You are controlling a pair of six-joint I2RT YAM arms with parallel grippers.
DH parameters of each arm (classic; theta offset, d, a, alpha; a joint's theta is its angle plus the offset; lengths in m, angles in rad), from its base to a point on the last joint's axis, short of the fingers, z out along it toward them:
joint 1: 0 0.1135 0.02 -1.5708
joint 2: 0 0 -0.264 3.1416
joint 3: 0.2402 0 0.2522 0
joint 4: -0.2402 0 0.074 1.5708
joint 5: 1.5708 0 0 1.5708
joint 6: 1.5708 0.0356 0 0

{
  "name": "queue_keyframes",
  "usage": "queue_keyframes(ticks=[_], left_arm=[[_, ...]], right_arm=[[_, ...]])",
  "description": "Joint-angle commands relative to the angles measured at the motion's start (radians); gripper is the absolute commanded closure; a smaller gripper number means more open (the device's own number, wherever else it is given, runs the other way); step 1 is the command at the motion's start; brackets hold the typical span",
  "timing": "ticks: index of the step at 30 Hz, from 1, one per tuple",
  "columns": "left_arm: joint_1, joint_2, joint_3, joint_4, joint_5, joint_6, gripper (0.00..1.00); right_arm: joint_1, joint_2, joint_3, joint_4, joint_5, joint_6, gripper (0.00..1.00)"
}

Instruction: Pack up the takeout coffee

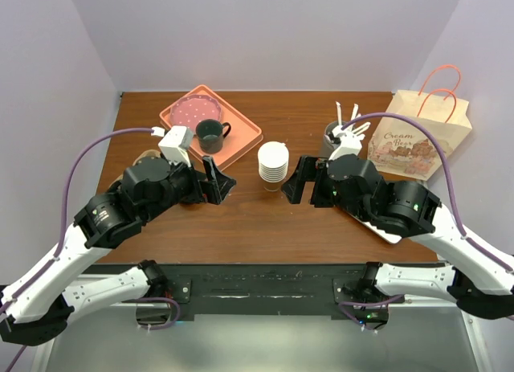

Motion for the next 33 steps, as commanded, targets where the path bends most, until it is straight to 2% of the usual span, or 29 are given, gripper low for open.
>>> queue_keyframes(ticks=[1, 3, 6, 7, 8, 10, 12, 16, 19, 22, 27, 33], left_arm=[[-0.002, -0.019, -0.032, 0.057, -0.025, 0.037, 0.0], [-0.003, -0.021, -0.038, 0.042, -0.033, 0.043, 0.0], [-0.002, -0.027, -0.036, 0.011, -0.034, 0.055, 0.01], [-0.002, -0.033, -0.038, 0.003, -0.039, 0.06, 0.01], [-0.002, -0.037, -0.041, -0.003, -0.039, 0.064, 0.01], [-0.002, -0.051, -0.052, -0.009, -0.028, 0.095, 0.03], [-0.002, -0.059, -0.049, -0.03, -0.027, 0.116, 0.03], [-0.003, -0.077, -0.042, -0.061, -0.05, 0.141, 0.03], [-0.003, -0.1, -0.056, -0.061, -0.065, 0.143, 0.02], [-0.002, -0.117, -0.075, -0.046, -0.057, 0.138, 0.02], [-0.002, -0.103, -0.073, -0.047, -0.042, 0.136, 0.02], [-0.003, -0.093, -0.073, -0.057, -0.04, 0.136, 0.02]], right_arm=[[0.004, 0.031, 0.049, 0.025, 0.083, -0.001, 0.02], [0.004, 0.048, 0.105, 0.03, 0.125, -0.016, 0.02], [0.006, 0.11, 0.219, 0.033, 0.208, -0.218, 0.02], [0.006, 0.173, 0.287, -0.005, 0.238, -0.213, 0.02], [-0.002, 0.21, 0.327, -0.06, 0.406, -0.179, 0.02], [-0.031, 0.288, 0.434, -0.133, 0.455, -0.229, 0.04], [-0.075, 0.386, 0.486, -0.133, 0.432, -0.306, 0.1], [-0.166, 0.479, 0.533, -0.104, 0.27, -0.348, 0.44], [-0.212, 0.516, 0.495, -0.062, 0.171, -0.346, 0.47], [-0.232, 0.548, 0.456, -0.018, 0.102, -0.36, 0.56], [-0.247, 0.62, 0.436, -0.007, 0.095, -0.366, 0.66], [-0.269, 0.712, 0.427, -0.021, 0.119, -0.365, 0.67]])
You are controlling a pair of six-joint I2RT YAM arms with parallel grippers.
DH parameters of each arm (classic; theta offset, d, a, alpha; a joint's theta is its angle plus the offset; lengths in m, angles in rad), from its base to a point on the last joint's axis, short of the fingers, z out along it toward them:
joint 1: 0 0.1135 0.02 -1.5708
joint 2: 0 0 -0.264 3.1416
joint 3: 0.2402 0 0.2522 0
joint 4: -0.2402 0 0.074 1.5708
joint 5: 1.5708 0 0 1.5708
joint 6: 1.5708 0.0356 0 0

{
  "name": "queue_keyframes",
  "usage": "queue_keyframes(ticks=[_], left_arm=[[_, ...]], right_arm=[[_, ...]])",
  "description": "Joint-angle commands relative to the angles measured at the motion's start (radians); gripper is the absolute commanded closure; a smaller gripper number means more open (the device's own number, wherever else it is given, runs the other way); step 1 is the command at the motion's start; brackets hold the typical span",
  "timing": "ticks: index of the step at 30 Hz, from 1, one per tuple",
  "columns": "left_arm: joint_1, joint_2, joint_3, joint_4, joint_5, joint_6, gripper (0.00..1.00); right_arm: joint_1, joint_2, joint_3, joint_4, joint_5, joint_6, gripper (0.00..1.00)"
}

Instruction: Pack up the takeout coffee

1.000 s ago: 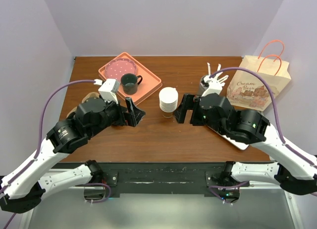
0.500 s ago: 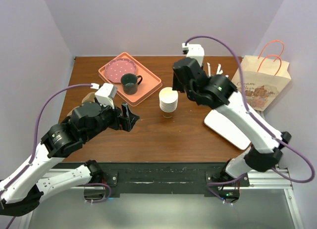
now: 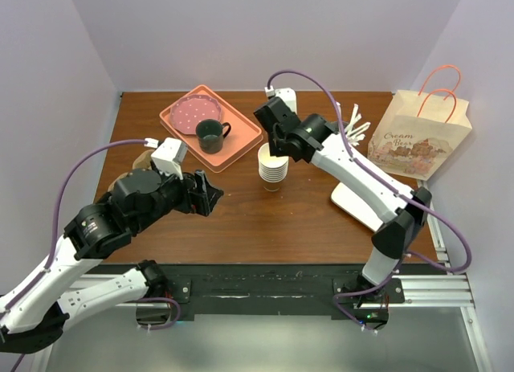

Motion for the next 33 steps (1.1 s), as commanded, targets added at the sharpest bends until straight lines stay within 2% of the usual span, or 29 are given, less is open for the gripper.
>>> queue_keyframes(ticks=[1, 14, 24, 33], left_arm=[[-0.002, 0.002, -0.004, 0.006, -0.003, 0.024, 0.02], [-0.002, 0.011, 0.01, -0.002, -0.02, 0.036, 0.02], [-0.002, 0.053, 0.015, 0.014, -0.023, 0.07, 0.01], [-0.002, 0.07, 0.009, 0.029, -0.021, 0.083, 0.01]], right_arm=[[-0.022, 0.04, -0.011, 0.018, 0.007, -0.014, 0.67], [-0.051, 0.104, -0.032, 0.022, 0.051, -0.022, 0.69], [-0.078, 0.106, -0.055, 0.048, 0.011, -0.036, 0.73], [-0.091, 0.12, -0.049, 0.071, -0.022, -0.051, 0.86]])
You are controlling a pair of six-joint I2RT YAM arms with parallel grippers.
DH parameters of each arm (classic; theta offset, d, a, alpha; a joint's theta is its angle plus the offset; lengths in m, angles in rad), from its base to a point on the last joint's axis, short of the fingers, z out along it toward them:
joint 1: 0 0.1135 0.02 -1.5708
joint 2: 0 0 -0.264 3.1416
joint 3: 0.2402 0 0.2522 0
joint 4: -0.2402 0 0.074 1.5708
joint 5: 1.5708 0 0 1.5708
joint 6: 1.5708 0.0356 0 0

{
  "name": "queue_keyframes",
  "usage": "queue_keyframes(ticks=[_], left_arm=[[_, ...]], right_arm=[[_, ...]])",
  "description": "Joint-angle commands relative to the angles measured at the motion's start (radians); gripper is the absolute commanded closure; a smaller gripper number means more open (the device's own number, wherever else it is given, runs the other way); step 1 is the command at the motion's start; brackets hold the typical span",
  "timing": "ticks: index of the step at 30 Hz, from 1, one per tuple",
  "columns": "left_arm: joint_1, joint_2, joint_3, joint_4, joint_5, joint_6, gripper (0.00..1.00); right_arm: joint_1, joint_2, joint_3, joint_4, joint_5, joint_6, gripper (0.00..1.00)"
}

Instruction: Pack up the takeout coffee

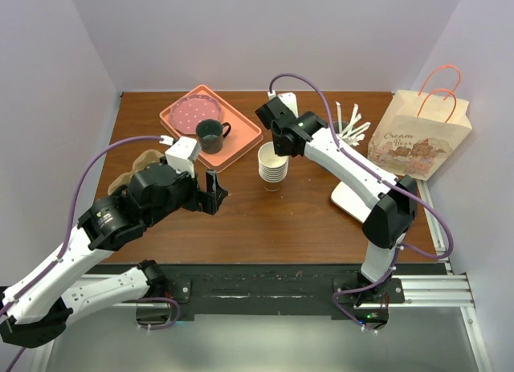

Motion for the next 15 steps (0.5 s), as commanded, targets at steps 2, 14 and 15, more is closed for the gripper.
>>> queue_keyframes(ticks=[2, 14, 15], left_arm=[[-0.002, 0.001, 0.005, 0.039, -0.011, 0.03, 0.01], [-0.002, 0.008, 0.003, 0.039, -0.017, 0.039, 0.01], [-0.002, 0.009, 0.003, 0.039, -0.017, 0.039, 0.01]], right_arm=[[-0.011, 0.024, 0.009, 0.034, -0.028, -0.019, 0.87], [-0.016, 0.018, 0.047, 0.039, 0.004, -0.017, 0.99], [-0.016, 0.016, 0.055, 0.039, 0.004, -0.02, 1.0]])
